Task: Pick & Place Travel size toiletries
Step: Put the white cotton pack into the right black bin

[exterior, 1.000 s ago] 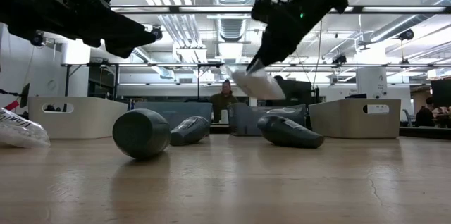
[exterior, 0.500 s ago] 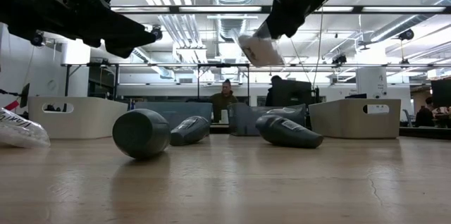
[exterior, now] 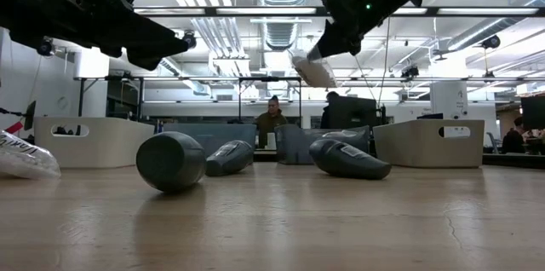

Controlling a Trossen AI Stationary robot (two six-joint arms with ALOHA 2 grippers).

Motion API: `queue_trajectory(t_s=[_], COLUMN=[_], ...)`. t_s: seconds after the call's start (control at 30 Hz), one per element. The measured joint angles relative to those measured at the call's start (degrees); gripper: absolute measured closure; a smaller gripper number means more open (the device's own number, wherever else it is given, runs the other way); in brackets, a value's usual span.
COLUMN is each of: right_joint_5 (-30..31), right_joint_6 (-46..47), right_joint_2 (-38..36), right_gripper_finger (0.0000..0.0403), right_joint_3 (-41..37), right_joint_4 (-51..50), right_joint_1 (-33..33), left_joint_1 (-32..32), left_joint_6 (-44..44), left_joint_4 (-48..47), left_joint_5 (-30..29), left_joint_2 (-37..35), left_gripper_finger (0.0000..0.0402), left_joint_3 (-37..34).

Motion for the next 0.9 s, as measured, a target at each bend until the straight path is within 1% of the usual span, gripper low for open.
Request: queue_trajectory(t_s=[0.27, 0.5, 0.63, 0.9], right_joint_5=[-0.02, -0.12, -0.15, -0.23], right_joint_6=[-1.73, -3.04, -3.04, -5.03], right_joint_2=[1.66, 8.34, 12.46, 18.96], right_gripper_finger=[0.0394, 0.0394, 0.0394, 0.0394], right_joint_3=[-0.01, -0.01, -0.01, -0.01], right_joint_4=[1.2, 8.91, 13.5, 19.67], right_joint_1=[-7.04, -11.13, -12.48, -12.8], left_joint_1=[0.0, 0.0, 0.0, 0.0], left_joint_6=[0.0, 0.0, 0.0, 0.0], left_joint_4=[0.01, 0.01, 0.01, 0.01], left_joint_5=[-0.01, -0.01, -0.01, -0.01], left_joint_2=[0.0, 0.0, 0.0, 0.0], left_gripper_finger=[0.0221, 0.0221, 0.022, 0.0221], left_joint_3=[0.0, 0.0, 0.0, 0.0])
